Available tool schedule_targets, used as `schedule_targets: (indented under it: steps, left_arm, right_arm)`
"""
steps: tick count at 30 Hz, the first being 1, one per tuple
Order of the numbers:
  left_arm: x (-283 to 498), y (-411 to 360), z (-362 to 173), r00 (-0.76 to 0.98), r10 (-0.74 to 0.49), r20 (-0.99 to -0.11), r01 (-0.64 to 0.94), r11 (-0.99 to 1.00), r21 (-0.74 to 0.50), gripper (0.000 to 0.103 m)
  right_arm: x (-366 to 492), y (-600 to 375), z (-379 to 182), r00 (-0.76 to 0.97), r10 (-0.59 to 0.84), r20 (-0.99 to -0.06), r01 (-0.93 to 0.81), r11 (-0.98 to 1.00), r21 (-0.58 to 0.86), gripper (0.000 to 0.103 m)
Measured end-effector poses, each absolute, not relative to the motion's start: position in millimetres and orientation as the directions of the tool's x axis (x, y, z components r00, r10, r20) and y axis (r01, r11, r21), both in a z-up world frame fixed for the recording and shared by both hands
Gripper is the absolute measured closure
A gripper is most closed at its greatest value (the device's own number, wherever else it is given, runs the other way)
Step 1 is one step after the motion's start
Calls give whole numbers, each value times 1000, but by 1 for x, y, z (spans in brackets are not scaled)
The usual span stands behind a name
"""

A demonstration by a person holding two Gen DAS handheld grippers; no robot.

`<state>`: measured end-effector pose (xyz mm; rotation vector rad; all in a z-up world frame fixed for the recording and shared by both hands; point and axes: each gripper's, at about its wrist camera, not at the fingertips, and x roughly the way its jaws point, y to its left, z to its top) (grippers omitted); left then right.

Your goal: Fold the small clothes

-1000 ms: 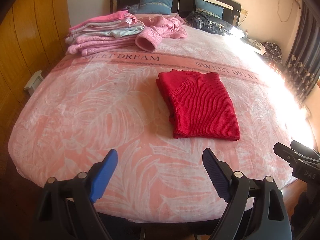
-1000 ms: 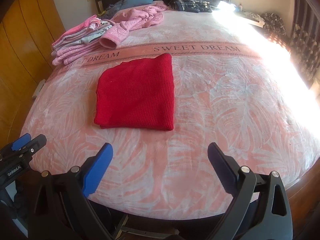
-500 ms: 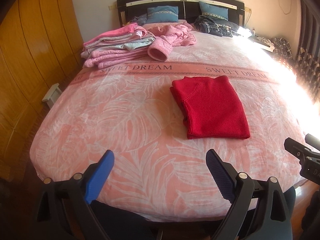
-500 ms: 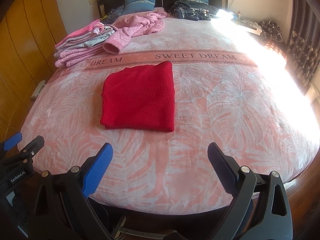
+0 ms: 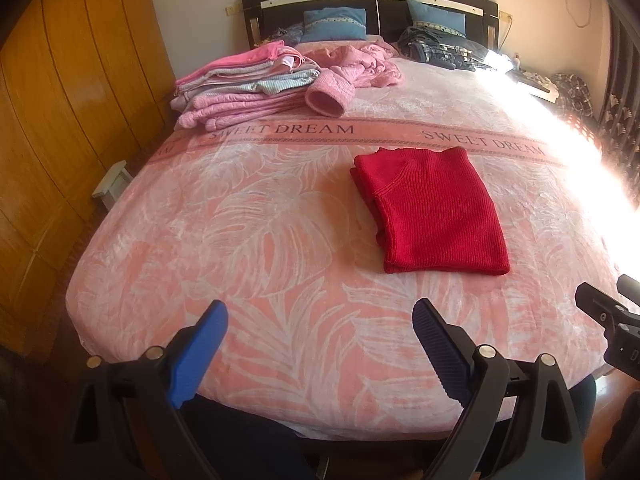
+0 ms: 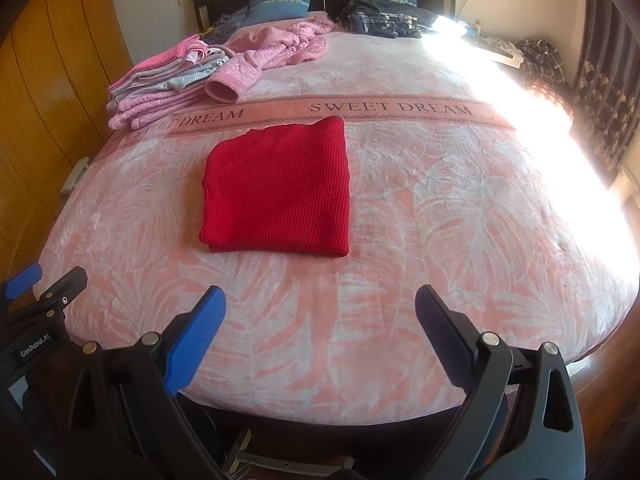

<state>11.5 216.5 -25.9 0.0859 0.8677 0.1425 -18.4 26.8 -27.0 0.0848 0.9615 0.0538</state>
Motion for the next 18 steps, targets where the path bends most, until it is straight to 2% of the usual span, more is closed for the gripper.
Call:
schedule_targets:
  steps: [18]
  left_arm:
    - [13,216,-33,624,163,-764,-84,986,142,9]
  right_arm:
    - [-18,29,-30,585,73,-807,-21,997,75,8]
